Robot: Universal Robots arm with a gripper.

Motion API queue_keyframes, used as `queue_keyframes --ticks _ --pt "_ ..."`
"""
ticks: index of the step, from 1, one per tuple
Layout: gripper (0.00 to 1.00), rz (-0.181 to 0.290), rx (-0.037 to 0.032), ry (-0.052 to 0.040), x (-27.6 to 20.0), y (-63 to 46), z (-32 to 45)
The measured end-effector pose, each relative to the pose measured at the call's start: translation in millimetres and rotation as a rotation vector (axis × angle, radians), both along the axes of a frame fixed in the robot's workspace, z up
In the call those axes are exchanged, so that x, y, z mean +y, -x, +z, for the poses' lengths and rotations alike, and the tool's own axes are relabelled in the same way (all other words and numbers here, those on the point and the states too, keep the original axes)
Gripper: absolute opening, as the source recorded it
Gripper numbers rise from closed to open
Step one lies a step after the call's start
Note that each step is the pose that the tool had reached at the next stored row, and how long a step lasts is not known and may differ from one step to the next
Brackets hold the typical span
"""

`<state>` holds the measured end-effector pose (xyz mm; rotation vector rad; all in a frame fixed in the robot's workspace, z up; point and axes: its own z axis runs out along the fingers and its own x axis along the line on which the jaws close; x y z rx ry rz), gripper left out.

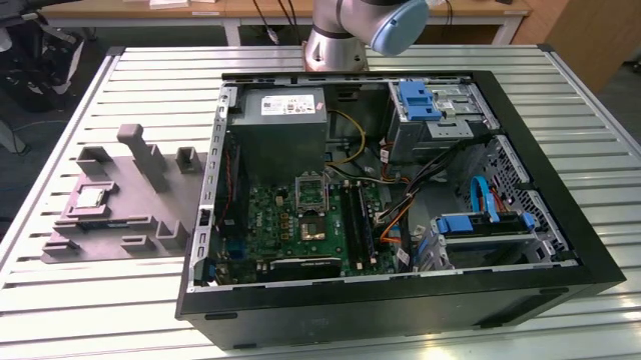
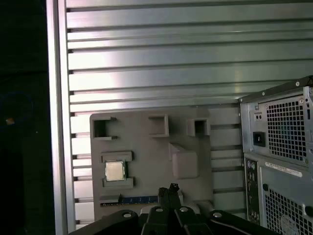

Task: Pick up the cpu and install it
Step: 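Reach for the cpu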

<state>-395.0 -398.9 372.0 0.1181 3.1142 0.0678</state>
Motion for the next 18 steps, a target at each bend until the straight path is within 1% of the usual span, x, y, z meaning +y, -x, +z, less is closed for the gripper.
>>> queue_keyframes --ticks 18 --pt "0.11 0.0 0.0 0.0 0.0 6.3 -0.3"
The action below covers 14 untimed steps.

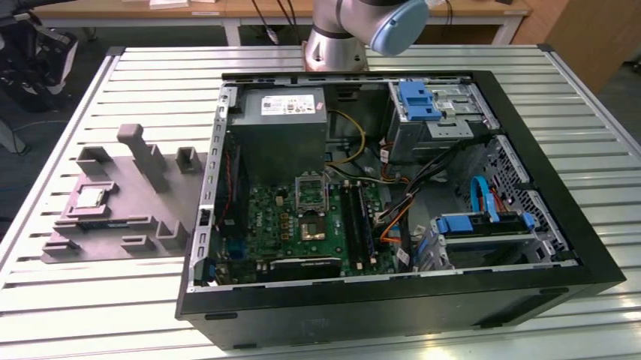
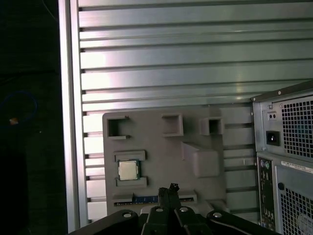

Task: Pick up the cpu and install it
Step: 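Reach for the cpu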

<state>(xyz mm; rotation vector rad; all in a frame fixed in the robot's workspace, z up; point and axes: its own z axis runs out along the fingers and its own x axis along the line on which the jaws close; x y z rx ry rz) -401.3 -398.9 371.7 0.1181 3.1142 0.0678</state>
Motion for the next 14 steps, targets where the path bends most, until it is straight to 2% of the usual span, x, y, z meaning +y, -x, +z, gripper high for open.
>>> queue_keyframes --ticks 14 --pt "0.11 0.0 0.0 0.0 0.0 5.0 -0.2"
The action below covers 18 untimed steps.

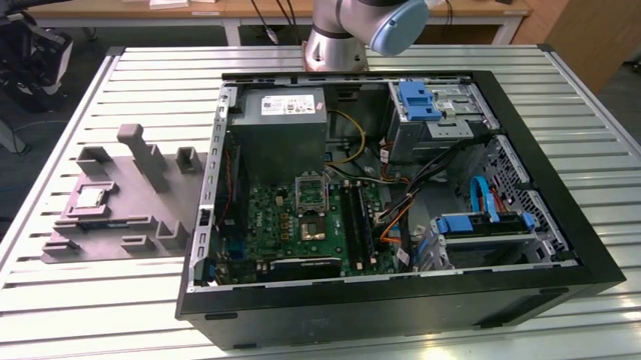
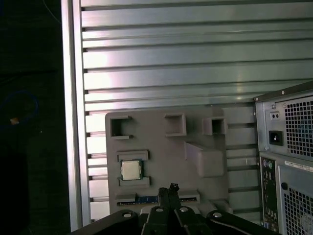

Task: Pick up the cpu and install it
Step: 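Reach for the cpu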

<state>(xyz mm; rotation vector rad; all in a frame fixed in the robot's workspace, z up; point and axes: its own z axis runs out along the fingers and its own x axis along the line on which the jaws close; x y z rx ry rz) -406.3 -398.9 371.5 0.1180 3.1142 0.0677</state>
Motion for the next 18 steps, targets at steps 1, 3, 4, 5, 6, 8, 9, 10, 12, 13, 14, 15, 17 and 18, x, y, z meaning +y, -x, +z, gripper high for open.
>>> queue_keyframes --ticks 1,3,4,5,6,8,9,10,12,13,14,15,17,18 --pt "0.11 0.0 -0.0001 -0.0001 0.0 0.4 -0.1" --pt "0.11 0.0 0.0 0.0 0.0 1.1 0.0" --pt "0.11 0.0 0.0 0.0 0.0 1.5 -0.1" --pt "0.11 0.0 0.0 -0.0001 0.0 1.8 -0.1" --pt "0.11 0.0 0.0 0.0 0.0 2.2 -0.1" --pt "0.11 0.0 0.0001 0.0 0.0 2.9 -0.1" --pt "0.11 0.0 0.0 0.0 0.0 3.2 -0.1" --pt "0.11 0.0 0.0 0.0 0.0 3.6 -0.1" --pt "0.11 0.0 0.0 0.0 0.0 4.3 -0.2" --pt "0.11 0.0 0.0 0.0 0.0 4.7 -0.2" --pt "0.11 0.0 0.0 0.0 0.0 5.0 -0.2" --pt "0.11 0.0 -0.0001 -0.0001 0.0 5.4 -0.3" --pt "0.11 0.0 0.0001 0.0 0.0 6.1 -0.2" --pt "0.11 0.0 0.0 0.0 0.0 6.5 -0.3"
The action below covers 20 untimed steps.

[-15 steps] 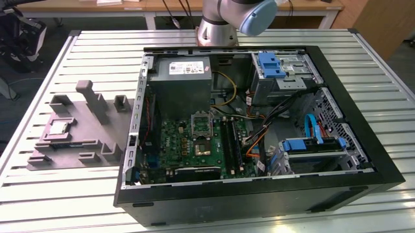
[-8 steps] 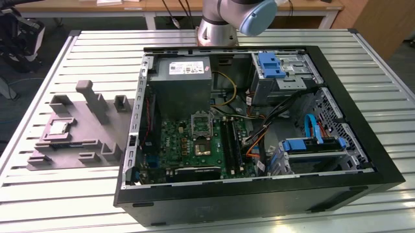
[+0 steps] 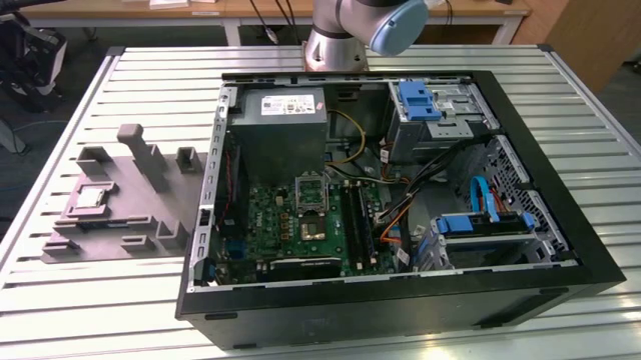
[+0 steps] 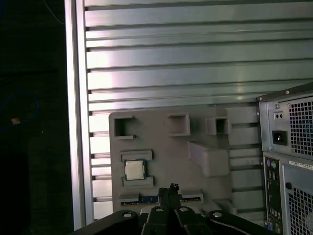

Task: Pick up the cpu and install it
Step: 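Reach for the cpu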

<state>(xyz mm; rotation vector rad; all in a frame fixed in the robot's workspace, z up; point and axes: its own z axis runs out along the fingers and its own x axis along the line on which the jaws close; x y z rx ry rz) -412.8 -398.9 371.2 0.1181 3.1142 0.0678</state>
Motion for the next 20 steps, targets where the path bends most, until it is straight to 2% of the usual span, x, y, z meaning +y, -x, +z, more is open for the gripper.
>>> queue_keyframes --ticks 20 --pt "0.11 0.0 0.0 0.0 0.0 7.2 -0.3"
